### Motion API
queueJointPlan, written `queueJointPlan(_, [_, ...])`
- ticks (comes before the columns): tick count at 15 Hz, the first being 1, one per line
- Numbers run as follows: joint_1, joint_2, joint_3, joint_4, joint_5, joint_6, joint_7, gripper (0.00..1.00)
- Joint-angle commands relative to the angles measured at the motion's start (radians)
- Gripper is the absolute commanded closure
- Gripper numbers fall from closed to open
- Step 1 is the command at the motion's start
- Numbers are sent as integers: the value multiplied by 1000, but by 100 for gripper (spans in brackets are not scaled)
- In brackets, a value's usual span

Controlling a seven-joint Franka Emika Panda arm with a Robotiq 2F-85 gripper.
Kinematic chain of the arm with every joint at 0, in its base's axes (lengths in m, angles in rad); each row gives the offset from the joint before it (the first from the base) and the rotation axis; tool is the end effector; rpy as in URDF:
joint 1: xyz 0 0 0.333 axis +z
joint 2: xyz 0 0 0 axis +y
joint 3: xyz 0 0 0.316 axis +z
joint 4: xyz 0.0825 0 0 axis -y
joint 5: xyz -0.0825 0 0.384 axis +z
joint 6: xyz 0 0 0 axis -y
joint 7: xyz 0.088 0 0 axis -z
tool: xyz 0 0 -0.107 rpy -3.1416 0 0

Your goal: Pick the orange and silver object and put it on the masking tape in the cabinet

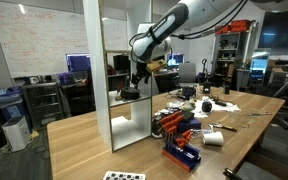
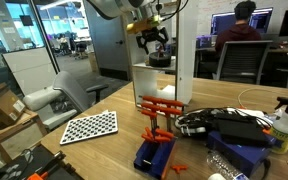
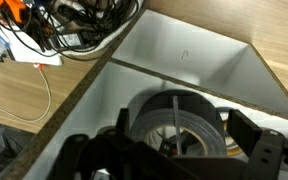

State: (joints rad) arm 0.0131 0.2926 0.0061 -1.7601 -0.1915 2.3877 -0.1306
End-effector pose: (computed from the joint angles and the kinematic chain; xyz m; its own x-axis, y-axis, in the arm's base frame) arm 0.6669 0.0107 0.4349 0.9136 0.2823 0.2928 0.2277 -0.9515 0.2068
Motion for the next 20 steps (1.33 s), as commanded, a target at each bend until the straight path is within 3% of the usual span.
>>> queueJointPlan(1, [14,-78,-41,-28,-66,-165,85,0])
queueJointPlan(8, [4,-343,-24,-176,-43,-538,114,0])
queueJointPlan(14, [6,-671,-15,-345,102,-667,64,0])
queueJointPlan(20, [10,-950,-36,-434,210,-828,35,0])
